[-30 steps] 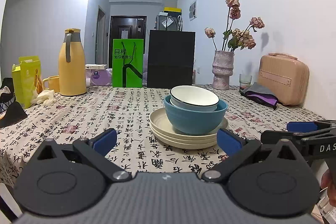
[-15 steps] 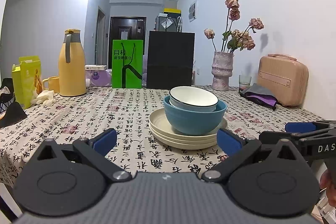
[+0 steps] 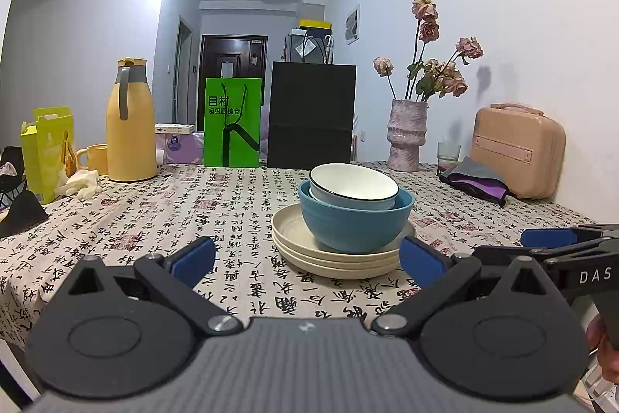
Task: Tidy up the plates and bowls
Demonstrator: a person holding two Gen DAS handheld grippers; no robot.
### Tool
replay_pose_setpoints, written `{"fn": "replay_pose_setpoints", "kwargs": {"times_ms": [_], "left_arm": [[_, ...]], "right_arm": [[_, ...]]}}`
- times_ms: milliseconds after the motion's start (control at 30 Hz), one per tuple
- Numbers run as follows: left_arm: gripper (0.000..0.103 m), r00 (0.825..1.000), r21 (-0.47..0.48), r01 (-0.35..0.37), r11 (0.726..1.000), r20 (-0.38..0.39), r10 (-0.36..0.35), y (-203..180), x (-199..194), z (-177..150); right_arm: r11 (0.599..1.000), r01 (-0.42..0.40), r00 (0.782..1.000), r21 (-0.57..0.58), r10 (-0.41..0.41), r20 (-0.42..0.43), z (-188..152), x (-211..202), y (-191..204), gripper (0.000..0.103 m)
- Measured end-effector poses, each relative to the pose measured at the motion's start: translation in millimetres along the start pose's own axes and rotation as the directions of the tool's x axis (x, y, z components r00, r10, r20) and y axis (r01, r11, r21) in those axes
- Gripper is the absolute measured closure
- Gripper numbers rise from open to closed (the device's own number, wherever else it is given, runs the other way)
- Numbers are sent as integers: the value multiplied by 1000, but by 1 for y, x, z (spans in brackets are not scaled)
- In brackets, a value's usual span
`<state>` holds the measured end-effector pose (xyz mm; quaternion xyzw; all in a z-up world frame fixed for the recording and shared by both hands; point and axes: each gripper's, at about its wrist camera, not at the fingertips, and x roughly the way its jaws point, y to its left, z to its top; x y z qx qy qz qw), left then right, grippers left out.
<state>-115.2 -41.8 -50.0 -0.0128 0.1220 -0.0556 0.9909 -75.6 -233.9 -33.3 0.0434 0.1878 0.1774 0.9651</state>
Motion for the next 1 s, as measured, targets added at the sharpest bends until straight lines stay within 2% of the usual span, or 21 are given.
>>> {"fn": "replay_pose_setpoints", "kwargs": {"times_ms": [1000], "left_arm": [[0, 1000, -4, 10, 1000, -3, -10, 2, 0, -1]], "right_arm": [[1000, -1, 1000, -1, 1, -2, 0, 0, 0, 0]]}}
